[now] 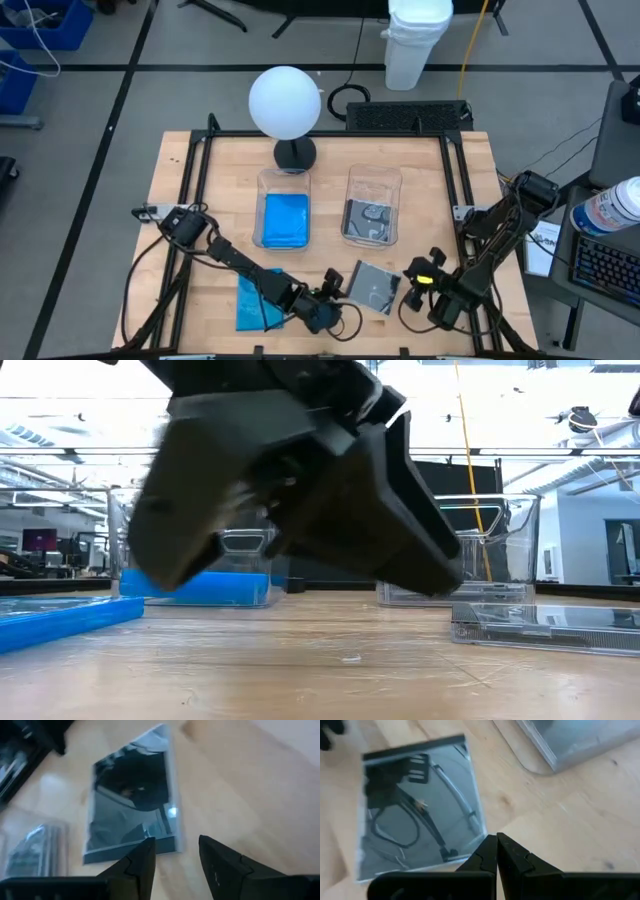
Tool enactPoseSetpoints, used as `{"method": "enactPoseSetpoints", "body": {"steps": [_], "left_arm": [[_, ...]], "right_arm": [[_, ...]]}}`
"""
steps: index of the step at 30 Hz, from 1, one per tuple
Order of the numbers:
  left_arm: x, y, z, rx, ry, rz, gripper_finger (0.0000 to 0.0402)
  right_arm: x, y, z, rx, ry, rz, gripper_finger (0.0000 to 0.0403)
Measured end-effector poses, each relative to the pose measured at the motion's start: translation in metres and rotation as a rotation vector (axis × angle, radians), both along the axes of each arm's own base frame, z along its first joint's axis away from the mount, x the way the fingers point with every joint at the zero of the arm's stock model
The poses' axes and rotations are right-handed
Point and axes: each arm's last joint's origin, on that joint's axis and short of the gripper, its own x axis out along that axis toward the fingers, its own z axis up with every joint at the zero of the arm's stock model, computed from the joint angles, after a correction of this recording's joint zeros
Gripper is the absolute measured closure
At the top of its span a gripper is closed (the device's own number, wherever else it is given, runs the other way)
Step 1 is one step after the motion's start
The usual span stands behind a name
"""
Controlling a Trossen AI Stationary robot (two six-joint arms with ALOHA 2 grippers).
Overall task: Pick & place jewel cases by type
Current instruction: Put the black CD case into the right transparent bin
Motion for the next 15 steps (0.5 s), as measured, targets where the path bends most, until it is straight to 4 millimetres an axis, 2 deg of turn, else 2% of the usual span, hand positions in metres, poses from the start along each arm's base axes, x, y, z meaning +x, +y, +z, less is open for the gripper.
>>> {"method": "enactPoseSetpoints", "body": {"steps": [6,15], "left_arm": [[-0.004,-0.004,-0.001,0.098,0.011,-0.067,0.0245],[-0.008,-0.014,-0.001,0.138,0.023,-0.215,0.0244]], "right_arm": [[-0.003,-0.004,-0.009,0.012,0.016,-0.003,0.0403],[-0.008,-0.013,-0.019,0.019,0.015,-0.074,0.0403]]}}
